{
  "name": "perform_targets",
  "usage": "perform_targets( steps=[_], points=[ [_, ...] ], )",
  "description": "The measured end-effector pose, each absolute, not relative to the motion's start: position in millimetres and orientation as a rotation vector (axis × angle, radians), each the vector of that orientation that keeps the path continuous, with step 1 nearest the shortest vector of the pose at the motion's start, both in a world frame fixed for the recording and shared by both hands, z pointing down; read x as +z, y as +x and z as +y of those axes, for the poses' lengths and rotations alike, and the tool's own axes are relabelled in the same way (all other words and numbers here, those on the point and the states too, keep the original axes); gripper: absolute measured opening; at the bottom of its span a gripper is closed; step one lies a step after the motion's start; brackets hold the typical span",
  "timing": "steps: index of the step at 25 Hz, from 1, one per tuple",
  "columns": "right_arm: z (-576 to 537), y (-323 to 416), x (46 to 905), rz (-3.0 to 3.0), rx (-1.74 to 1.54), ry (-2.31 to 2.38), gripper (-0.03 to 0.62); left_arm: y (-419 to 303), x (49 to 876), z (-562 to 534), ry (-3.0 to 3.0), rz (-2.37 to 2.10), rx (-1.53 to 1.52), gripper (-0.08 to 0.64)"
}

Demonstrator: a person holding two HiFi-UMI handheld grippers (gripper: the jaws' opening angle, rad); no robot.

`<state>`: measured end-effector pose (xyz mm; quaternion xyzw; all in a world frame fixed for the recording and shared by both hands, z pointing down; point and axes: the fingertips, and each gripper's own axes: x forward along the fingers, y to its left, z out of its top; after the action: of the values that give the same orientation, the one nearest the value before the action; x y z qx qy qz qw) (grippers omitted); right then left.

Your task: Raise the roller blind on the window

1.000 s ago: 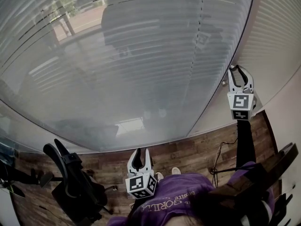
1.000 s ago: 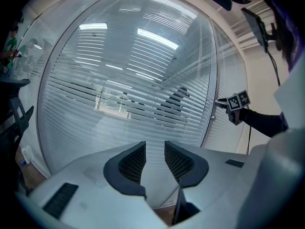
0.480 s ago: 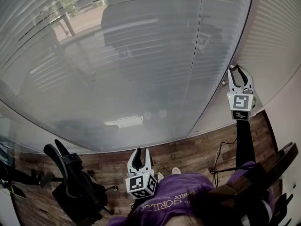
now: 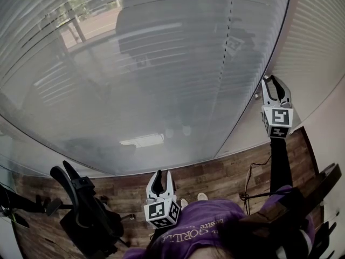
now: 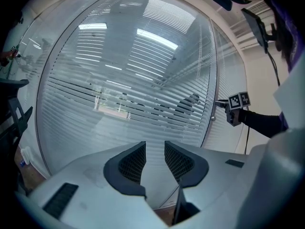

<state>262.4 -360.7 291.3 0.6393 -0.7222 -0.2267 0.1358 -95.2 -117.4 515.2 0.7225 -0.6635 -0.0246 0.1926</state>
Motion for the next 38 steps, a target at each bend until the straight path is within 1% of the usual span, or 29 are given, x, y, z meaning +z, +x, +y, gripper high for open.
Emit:
perform_targets(
  steps=[5,15,22,34,38],
  points=[
    [-361,262,292,-2.05,-0.678,1.832,0.124,-97,516,-118,2.023,-1.864,-0.07,0.123],
    [-362,259,296,-1.815,-0.868,1.714,0.124,-98,516,-118,2.027,-1.863,-0.07,0.124],
    [-365,263,299,-1.858,-0.855,1.749,0.124,-97,515,-120,2.03,-1.859,-0.069,0.124],
    [-362,269,293,-2.309,-0.375,1.974,0.124,-97,514,-121,2.026,-1.862,-0.067,0.124],
    [-363,272,293,-2.374,-0.281,2.021,0.124,-98,515,-121,2.024,-1.865,-0.066,0.124]
  ],
)
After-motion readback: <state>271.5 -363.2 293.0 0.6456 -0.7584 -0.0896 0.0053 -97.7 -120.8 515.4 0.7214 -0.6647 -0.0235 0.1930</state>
